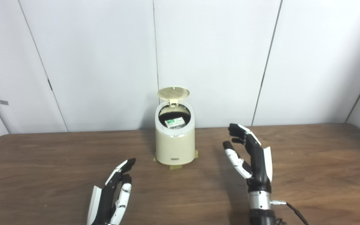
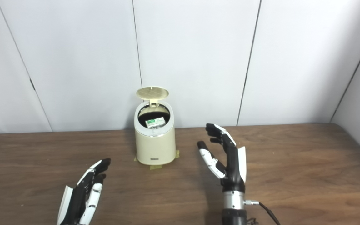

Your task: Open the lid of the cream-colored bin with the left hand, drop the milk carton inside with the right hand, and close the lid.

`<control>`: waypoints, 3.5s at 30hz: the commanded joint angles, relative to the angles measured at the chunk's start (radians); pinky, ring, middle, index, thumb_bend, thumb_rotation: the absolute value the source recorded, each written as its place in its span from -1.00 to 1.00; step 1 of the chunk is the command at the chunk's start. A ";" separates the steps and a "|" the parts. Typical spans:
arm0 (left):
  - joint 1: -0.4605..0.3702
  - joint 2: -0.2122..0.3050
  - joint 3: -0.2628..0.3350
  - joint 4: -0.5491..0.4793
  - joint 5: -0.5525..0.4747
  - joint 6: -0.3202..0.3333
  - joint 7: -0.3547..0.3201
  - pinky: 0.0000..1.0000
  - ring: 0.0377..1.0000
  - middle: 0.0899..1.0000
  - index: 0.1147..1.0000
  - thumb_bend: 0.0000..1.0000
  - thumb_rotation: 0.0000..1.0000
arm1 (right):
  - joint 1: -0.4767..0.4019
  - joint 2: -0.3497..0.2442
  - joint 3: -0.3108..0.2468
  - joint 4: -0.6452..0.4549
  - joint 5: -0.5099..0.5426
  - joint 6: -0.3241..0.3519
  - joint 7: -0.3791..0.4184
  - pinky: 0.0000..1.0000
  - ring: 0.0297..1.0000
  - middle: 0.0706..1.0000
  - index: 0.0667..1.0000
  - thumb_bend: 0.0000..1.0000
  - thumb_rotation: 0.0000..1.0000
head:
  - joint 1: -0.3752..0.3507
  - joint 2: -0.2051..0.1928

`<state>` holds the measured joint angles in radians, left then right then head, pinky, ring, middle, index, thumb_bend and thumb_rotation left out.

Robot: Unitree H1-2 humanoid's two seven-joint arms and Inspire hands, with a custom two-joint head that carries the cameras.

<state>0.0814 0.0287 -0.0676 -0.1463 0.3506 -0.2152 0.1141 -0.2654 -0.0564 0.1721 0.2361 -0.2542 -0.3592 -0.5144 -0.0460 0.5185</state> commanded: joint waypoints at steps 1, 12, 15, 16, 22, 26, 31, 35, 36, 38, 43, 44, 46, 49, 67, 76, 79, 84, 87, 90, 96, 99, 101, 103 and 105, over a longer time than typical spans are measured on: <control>0.040 0.024 0.002 0.055 0.012 -0.037 0.011 0.59 0.69 0.67 0.63 -0.47 0.84 | 0.014 0.007 -0.014 -0.021 -0.004 -0.005 0.038 0.32 0.46 0.46 0.45 -0.46 0.12 | -0.004 0.002; 0.011 0.033 0.007 0.000 0.051 0.036 -0.006 0.72 0.75 0.70 0.63 -0.39 0.88 | 0.063 0.029 -0.087 -0.009 -0.010 0.079 0.139 0.34 0.51 0.52 0.50 -0.45 -0.03 | -0.011 0.003; -0.017 0.039 0.008 -0.043 0.079 0.086 -0.020 0.96 0.80 0.69 0.64 -0.38 0.94 | 0.069 0.030 -0.099 -0.009 0.006 0.071 0.156 0.29 0.48 0.49 0.47 -0.42 -0.35 | -0.009 0.011; -0.029 0.043 0.010 -0.056 0.086 0.100 -0.026 0.98 0.80 0.68 0.64 -0.38 0.93 | 0.071 0.031 -0.103 -0.009 0.017 0.061 0.163 0.28 0.46 0.48 0.44 -0.41 -0.48 | -0.008 0.011; -0.161 0.090 0.012 -0.133 0.144 0.170 -0.081 1.00 0.80 0.69 0.65 -0.23 0.96 | 0.088 0.043 -0.121 -0.025 0.026 0.039 0.178 0.24 0.40 0.42 0.33 -0.40 -0.83 | -0.003 0.008; -0.290 0.109 0.001 -0.187 0.205 0.255 -0.116 1.00 0.80 0.68 0.62 -0.08 0.98 | 0.092 0.037 -0.115 -0.019 -0.008 0.018 0.173 0.21 0.37 0.39 0.29 -0.40 -0.73 | -0.003 0.008; -0.456 0.099 -0.028 -0.208 0.304 0.357 -0.144 1.00 0.86 0.66 0.57 0.06 0.95 | 0.097 0.030 -0.111 -0.007 -0.023 -0.017 0.176 0.19 0.35 0.37 0.29 -0.38 -0.52 | 0.003 0.007; -0.555 0.100 -0.065 -0.200 0.413 0.415 -0.171 1.00 0.93 0.69 0.61 0.22 0.93 | 0.094 0.033 -0.118 0.010 -0.013 -0.029 0.177 0.17 0.32 0.35 0.28 -0.35 -0.43 | 0.001 0.002; -0.578 0.100 -0.076 -0.197 0.438 0.429 -0.182 1.00 0.97 0.71 0.64 0.26 0.93 | 0.093 0.033 -0.119 0.014 -0.016 -0.031 0.175 0.17 0.32 0.35 0.27 -0.36 -0.42 | 0.001 0.002; -0.613 0.097 -0.096 -0.193 0.483 0.459 -0.207 1.00 0.99 0.75 0.69 0.31 0.93 | 0.092 0.033 -0.119 0.017 -0.022 -0.030 0.173 0.16 0.31 0.34 0.27 -0.36 -0.41 | 0.001 -0.001; -0.686 0.073 -0.156 -0.197 0.584 0.514 -0.278 1.00 0.95 0.73 0.68 0.25 0.87 | 0.090 0.033 -0.117 0.030 -0.033 -0.038 0.169 0.13 0.29 0.32 0.26 -0.38 -0.53 | 0.000 -0.003; -0.699 0.064 -0.171 -0.192 0.607 0.519 -0.285 1.00 0.95 0.73 0.67 0.26 0.86 | 0.089 0.032 -0.116 0.032 -0.044 -0.039 0.163 0.13 0.29 0.32 0.26 -0.39 -0.54 | 0.001 -0.004; -0.724 0.054 -0.195 -0.180 0.649 0.532 -0.303 1.00 0.97 0.75 0.70 0.28 0.93 | 0.088 0.032 -0.116 0.035 -0.044 -0.043 0.163 0.12 0.29 0.32 0.25 -0.39 -0.54 | 0.002 -0.005; -0.770 0.050 -0.217 -0.151 0.710 0.559 -0.353 1.00 1.00 0.79 0.75 0.31 0.98 | 0.087 0.035 -0.117 0.038 -0.027 -0.043 0.175 0.12 0.29 0.33 0.25 -0.40 -0.59 | -0.001 -0.007; -0.975 0.007 -0.266 0.170 0.817 0.681 -0.477 1.00 1.00 0.81 0.75 0.61 0.88 | 0.089 0.040 -0.108 0.051 -0.070 -0.042 0.162 0.10 0.27 0.30 0.26 -0.40 -0.58 | -0.014 -0.014; -0.979 0.002 -0.266 0.234 0.799 0.682 -0.462 1.00 1.00 0.78 0.70 0.65 0.84 | 0.092 0.040 -0.104 0.049 -0.077 -0.036 0.162 0.11 0.27 0.28 0.23 -0.40 -0.68 | -0.015 -0.014; -0.975 0.003 -0.269 0.217 0.798 0.682 -0.472 1.00 1.00 0.79 0.70 0.65 0.85 | 0.091 0.037 -0.103 0.055 -0.085 -0.046 0.156 0.10 0.26 0.28 0.24 -0.41 -0.69 | -0.015 -0.014; -0.969 -0.002 -0.266 0.186 0.812 0.684 -0.503 1.00 1.00 0.80 0.69 0.66 0.87 | 0.088 0.038 -0.101 0.057 -0.092 -0.032 0.154 0.10 0.26 0.27 0.24 -0.42 -0.63 | -0.014 -0.016; -0.963 0.002 -0.270 0.177 0.823 0.683 -0.514 1.00 1.00 0.79 0.67 0.67 0.87 | 0.086 0.040 -0.100 0.062 -0.094 -0.037 0.150 0.11 0.25 0.26 0.23 -0.39 -0.59 | -0.017 -0.015; -0.957 0.001 -0.267 0.163 0.833 0.684 -0.534 1.00 1.00 0.77 0.66 0.67 0.87 | 0.085 0.040 -0.096 0.061 -0.103 -0.031 0.148 0.11 0.25 0.25 0.22 -0.40 -0.51 | -0.017 -0.014; -0.950 -0.001 -0.264 0.139 0.852 0.684 -0.567 1.00 1.00 0.77 0.65 0.64 0.85 | 0.087 0.041 -0.094 0.052 -0.095 -0.004 0.167 0.13 0.27 0.28 0.24 -0.42 -0.36 | -0.017 -0.016; -0.950 -0.006 -0.259 0.135 0.854 0.684 -0.572 1.00 1.00 0.76 0.65 0.64 0.84 | 0.087 0.040 -0.094 0.049 -0.092 0.002 0.175 0.12 0.27 0.29 0.24 -0.42 -0.38 | -0.017 -0.016; -0.954 -0.006 -0.258 0.141 0.868 0.684 -0.585 1.00 0.99 0.76 0.66 0.64 0.85 | 0.088 0.041 -0.096 0.048 -0.088 0.006 0.178 0.13 0.28 0.29 0.24 -0.41 -0.39 | -0.018 -0.016; -0.957 -0.006 -0.257 0.148 0.876 0.684 -0.595 1.00 0.99 0.76 0.66 0.64 0.87 | 0.090 0.041 -0.096 0.045 -0.089 0.013 0.180 0.13 0.28 0.29 0.24 -0.41 -0.39 | -0.018 -0.016; -0.961 -0.002 -0.258 0.159 0.881 0.684 -0.601 1.00 0.96 0.76 0.67 0.65 0.88 | 0.092 0.040 -0.096 0.040 -0.082 0.021 0.189 0.14 0.28 0.29 0.25 -0.41 -0.36 | -0.017 -0.015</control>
<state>-0.8240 0.0268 -0.3340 0.0286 1.2127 0.4642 -0.4905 -0.2307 -0.0115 0.0728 0.2265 -0.3281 -0.3360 -0.3356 -0.0629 0.5031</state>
